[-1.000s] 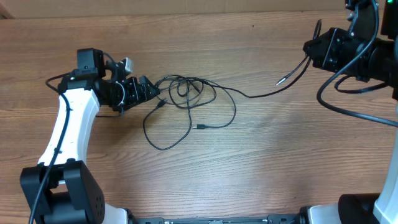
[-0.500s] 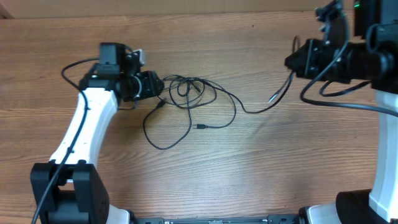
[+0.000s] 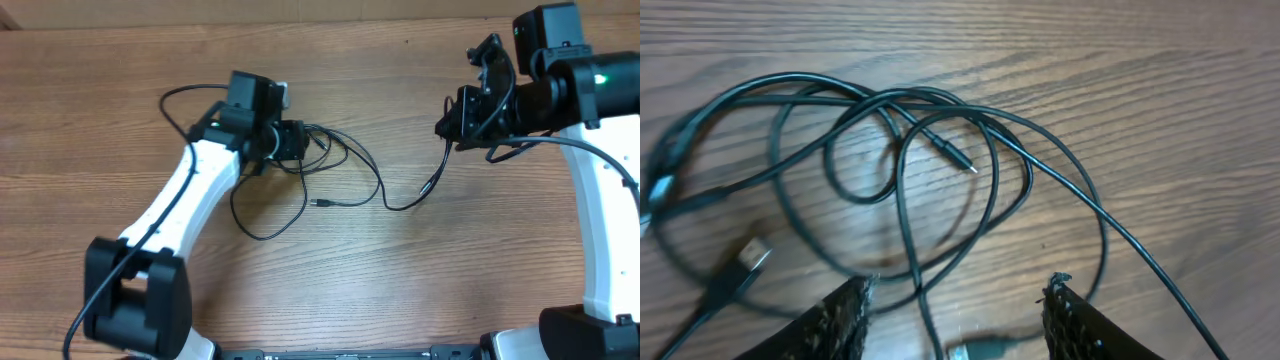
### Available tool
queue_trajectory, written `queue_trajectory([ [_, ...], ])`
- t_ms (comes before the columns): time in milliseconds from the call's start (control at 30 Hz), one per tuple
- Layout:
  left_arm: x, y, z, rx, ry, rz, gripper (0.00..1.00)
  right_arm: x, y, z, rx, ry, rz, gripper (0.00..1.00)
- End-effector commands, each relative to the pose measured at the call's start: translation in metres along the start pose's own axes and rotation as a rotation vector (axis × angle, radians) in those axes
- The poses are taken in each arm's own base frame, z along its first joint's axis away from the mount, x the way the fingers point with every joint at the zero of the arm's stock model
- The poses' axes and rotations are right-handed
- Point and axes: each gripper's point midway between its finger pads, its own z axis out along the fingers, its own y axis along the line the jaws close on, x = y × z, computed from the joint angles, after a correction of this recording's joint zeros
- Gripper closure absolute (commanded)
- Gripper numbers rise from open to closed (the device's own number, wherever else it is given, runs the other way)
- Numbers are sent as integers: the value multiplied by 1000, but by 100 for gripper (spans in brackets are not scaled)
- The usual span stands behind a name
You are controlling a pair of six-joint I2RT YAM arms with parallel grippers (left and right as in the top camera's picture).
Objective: Untangle cables
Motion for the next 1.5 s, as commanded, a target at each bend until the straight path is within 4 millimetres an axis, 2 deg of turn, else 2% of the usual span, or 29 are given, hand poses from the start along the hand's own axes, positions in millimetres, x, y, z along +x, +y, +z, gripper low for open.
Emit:
queue_trajectory([
  [0, 5, 10, 25, -53, 23, -21, 44, 0, 2, 2, -12, -2, -15, 96],
  [200, 15, 25, 57, -85, 66, -62, 43, -1, 3, 2, -13, -5, -16, 96],
  [367, 18, 29, 71, -84, 72, -64, 42, -3, 3, 2, -14, -11, -19, 96],
  [433, 19, 30, 74, -85, 78, -65, 51, -3, 3, 2, -14, -11, -19, 96],
  [567, 21, 28, 74, -68, 87, -66, 84, 0, 1, 6, -12, 3, -12, 96],
  [633, 20, 24, 72, -47, 89, -65, 89, 3, -2, 12, -10, 21, -4, 96],
  [733, 16, 18, 68, -2, 80, -67, 88, 8, -3, 23, -35, 51, 8, 96],
  [767, 13, 18, 67, 2, 71, -70, 84, 8, -3, 27, -47, 58, 10, 96],
  [867, 9, 21, 66, -1, 58, -73, 64, 10, 0, 39, -94, 73, 14, 96],
  [933, 13, 22, 67, -6, 70, -75, 59, 10, 2, 47, -131, 82, 17, 96],
  [1133, 30, 10, 77, -4, 122, -51, 60, 13, -1, 67, -168, 98, 23, 96],
  [1267, 35, 4, 83, -29, 122, -21, 59, 20, -7, 76, -162, 121, 36, 96],
  [1467, 36, 16, 83, -122, 114, -6, 58, 27, -15, 91, -159, 142, 48, 96],
])
